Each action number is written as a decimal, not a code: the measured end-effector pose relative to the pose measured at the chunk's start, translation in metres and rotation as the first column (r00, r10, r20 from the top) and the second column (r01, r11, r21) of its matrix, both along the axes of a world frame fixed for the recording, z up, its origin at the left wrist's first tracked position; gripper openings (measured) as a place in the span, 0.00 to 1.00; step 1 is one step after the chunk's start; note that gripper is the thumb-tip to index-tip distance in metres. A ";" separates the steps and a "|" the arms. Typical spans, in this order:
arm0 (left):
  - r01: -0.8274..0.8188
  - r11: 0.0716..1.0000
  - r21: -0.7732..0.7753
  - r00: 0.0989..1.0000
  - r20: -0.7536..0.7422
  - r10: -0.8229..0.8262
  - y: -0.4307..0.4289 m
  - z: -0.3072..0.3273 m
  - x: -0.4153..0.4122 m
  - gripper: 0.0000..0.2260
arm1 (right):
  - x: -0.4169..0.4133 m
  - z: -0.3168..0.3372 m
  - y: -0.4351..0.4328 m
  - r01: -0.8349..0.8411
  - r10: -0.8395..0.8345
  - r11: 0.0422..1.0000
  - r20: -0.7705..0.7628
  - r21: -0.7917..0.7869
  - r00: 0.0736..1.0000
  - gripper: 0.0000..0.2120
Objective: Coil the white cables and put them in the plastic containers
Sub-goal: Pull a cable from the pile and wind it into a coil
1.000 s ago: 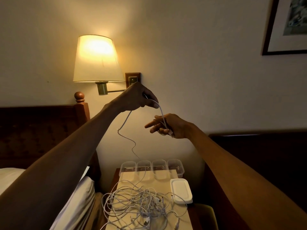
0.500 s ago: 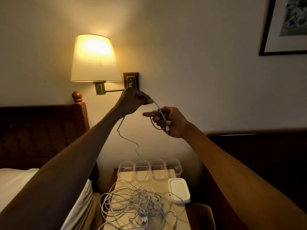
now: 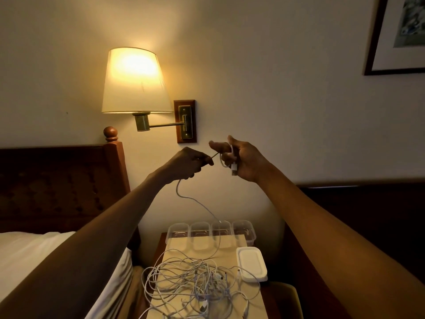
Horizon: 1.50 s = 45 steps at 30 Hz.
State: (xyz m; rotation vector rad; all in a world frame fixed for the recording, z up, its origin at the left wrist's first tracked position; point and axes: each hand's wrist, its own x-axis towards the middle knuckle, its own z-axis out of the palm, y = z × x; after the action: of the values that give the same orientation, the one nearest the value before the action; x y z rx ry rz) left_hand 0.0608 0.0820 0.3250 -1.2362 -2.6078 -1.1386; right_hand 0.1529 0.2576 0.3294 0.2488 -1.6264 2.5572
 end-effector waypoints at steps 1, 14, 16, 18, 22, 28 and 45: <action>0.006 1.000 -0.002 1.000 0.021 -0.006 0.001 -0.001 0.003 0.09 | 0.000 0.002 0.000 0.001 -0.001 1.000 -0.019 -0.006 1.000 0.23; 0.172 0.931 -0.321 0.969 0.228 -0.100 0.026 -0.003 0.043 0.15 | -0.018 0.003 0.009 0.210 -0.207 0.968 -0.032 0.140 0.978 0.27; 0.144 0.918 -0.371 0.989 0.080 -0.123 0.027 0.010 0.044 0.13 | -0.019 -0.003 0.012 0.236 -0.236 0.949 -0.023 0.212 0.971 0.27; 0.135 0.921 -0.365 0.988 -0.016 -0.151 0.026 0.022 0.041 0.12 | -0.017 -0.006 0.013 0.235 -0.238 0.928 -0.023 0.290 0.971 0.27; 0.130 0.960 -0.249 0.968 -0.180 -0.177 0.016 0.046 0.030 0.05 | -0.014 -0.007 0.007 0.156 -0.191 0.867 0.027 0.473 0.981 0.26; 0.138 0.990 -0.002 0.943 -0.306 -0.132 -0.001 0.066 0.011 0.11 | -0.006 0.000 0.008 -0.040 -0.060 0.818 0.155 0.574 0.986 0.27; 0.180 0.932 0.315 0.945 0.206 -0.253 0.003 0.023 0.000 0.07 | 0.018 0.024 0.005 -0.246 0.250 0.967 0.070 -0.069 0.966 0.14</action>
State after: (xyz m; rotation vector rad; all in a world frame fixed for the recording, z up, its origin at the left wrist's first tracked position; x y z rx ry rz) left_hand 0.0608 0.0849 0.3480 -1.4234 -2.3733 -1.7481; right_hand 0.1710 0.2623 0.3534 0.3746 -1.6351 2.8286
